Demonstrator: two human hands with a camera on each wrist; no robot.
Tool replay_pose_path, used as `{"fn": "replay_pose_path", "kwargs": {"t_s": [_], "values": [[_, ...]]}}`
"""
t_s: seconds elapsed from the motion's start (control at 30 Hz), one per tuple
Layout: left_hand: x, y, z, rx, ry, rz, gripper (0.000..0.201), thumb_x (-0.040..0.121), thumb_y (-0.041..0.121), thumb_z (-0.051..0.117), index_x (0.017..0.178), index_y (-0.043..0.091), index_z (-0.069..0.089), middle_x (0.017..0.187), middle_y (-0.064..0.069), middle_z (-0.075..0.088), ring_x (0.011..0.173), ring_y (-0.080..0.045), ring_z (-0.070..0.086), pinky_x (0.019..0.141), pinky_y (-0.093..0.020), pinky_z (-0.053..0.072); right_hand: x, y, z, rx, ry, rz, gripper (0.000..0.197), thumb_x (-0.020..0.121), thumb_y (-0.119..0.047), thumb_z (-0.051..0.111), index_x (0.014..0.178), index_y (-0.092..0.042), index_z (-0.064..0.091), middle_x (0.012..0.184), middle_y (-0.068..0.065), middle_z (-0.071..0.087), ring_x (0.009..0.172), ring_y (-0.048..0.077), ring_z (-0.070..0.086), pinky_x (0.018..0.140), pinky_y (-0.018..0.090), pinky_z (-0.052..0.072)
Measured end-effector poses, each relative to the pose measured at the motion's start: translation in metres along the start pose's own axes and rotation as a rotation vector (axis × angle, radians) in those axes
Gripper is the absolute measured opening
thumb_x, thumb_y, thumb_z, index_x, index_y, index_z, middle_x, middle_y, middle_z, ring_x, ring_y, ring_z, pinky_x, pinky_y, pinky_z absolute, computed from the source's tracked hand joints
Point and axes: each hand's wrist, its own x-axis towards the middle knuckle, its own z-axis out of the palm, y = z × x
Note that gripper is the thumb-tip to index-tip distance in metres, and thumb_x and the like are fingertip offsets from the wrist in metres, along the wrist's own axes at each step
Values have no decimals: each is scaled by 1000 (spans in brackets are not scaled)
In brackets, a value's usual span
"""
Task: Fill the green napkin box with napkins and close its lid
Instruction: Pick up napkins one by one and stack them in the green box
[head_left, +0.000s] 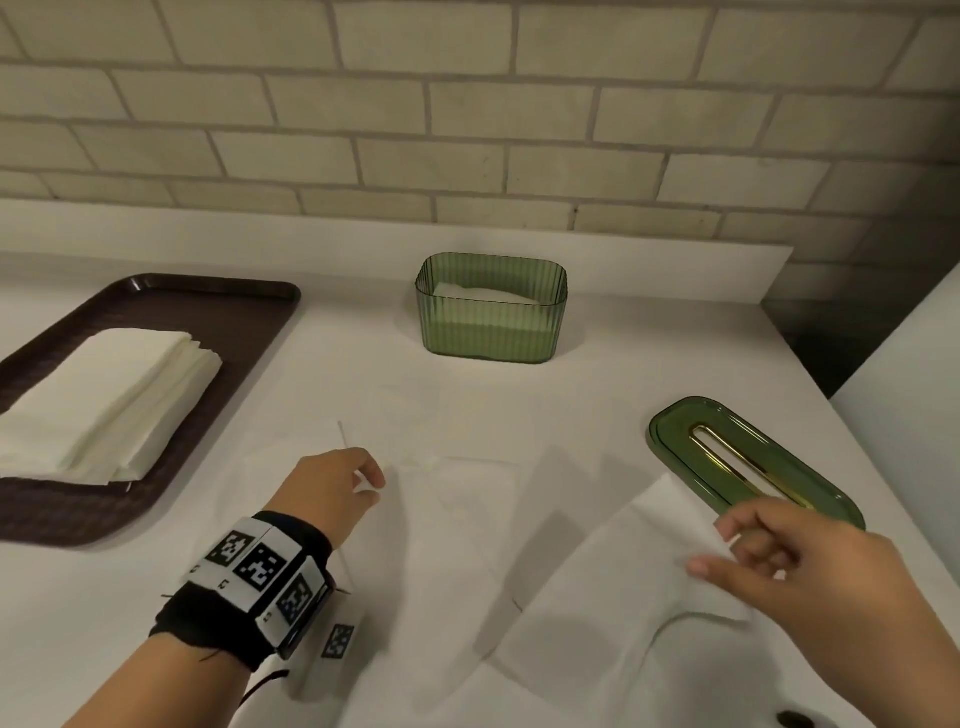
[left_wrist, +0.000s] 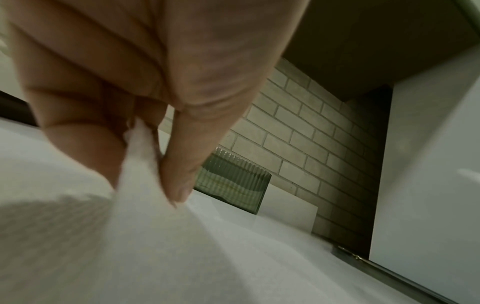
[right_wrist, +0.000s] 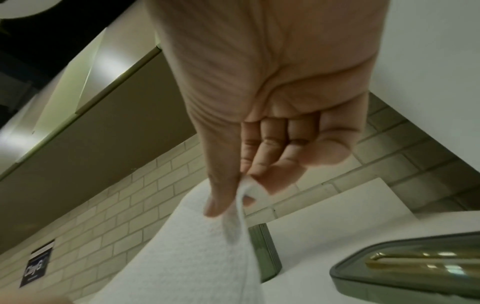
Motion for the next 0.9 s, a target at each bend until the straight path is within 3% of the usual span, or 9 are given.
{"fn": "replay_pose_path", "kwargs": {"t_s": [0.1,0.2,0.3,0.37,0.43,0.53,0.6,0.73,0.9], "values": [[-1,0,1,-1,6,-12,15,91,18,58,103,19,66,99,3,57,88,-9,47,78,-17,34,6,-4,1,61,29,-63,35,65,-24,83,80,-40,56,56,-16,60,63,2,54,55,6,38],[-1,1,-3,-29,20,-27,31,93,16,53,123,21,57,102,0,63,86,-13,53,79,-19,40,13,-5,4,38,27,-94,27,74,-24,77,73,-32,51,52,-15,58,56,3,52,53,7,37],[0,-1,-5,-20,19,-46,42,95,16,51,136,19,45,105,-1,65,96,-17,59,86,-23,44,19,-6,4,-57,23,-129,23,80,-31,70,69,-30,50,68,-26,58,66,-5,52,60,5,38],[1,-3,-7,-12,5,-58,34,94,17,51,128,18,55,112,0,65,102,-16,58,85,-19,41,21,-10,3,-106,20,-137,20,81,-34,68,69,-27,53,77,-26,59,74,-6,53,59,9,41],[1,-5,-10,-16,-24,-34,24,93,19,53,114,19,65,110,3,65,95,-12,55,79,-16,38,23,-12,3,-162,12,-129,20,80,-34,70,67,-26,57,63,-9,57,66,2,55,52,11,36],[3,-8,-16,-79,-17,-8,7,88,21,63,91,21,69,89,9,65,81,-7,55,64,-11,37,25,-10,5,-222,3,-139,20,77,-28,74,64,-24,60,64,-13,52,65,2,52,53,13,34],[3,-9,-20,-126,-14,19,11,82,15,69,76,24,65,79,10,65,74,-2,57,58,-9,36,27,-8,8,-244,-10,-141,18,77,-23,75,65,-23,62,64,-13,53,64,3,52,53,10,34],[3,-14,-23,-112,-79,9,23,74,12,75,81,26,58,82,8,65,71,-6,59,56,-14,40,31,-2,12,-262,-68,-138,16,82,-21,70,70,-28,62,66,-14,59,65,1,55,56,7,42],[3,-14,-19,-85,-71,20,25,76,25,76,90,25,55,79,6,58,68,-7,53,56,-16,38,32,3,16,-248,-61,-137,11,86,-19,66,80,-27,61,79,-21,56,74,-6,54,59,4,36]]}}
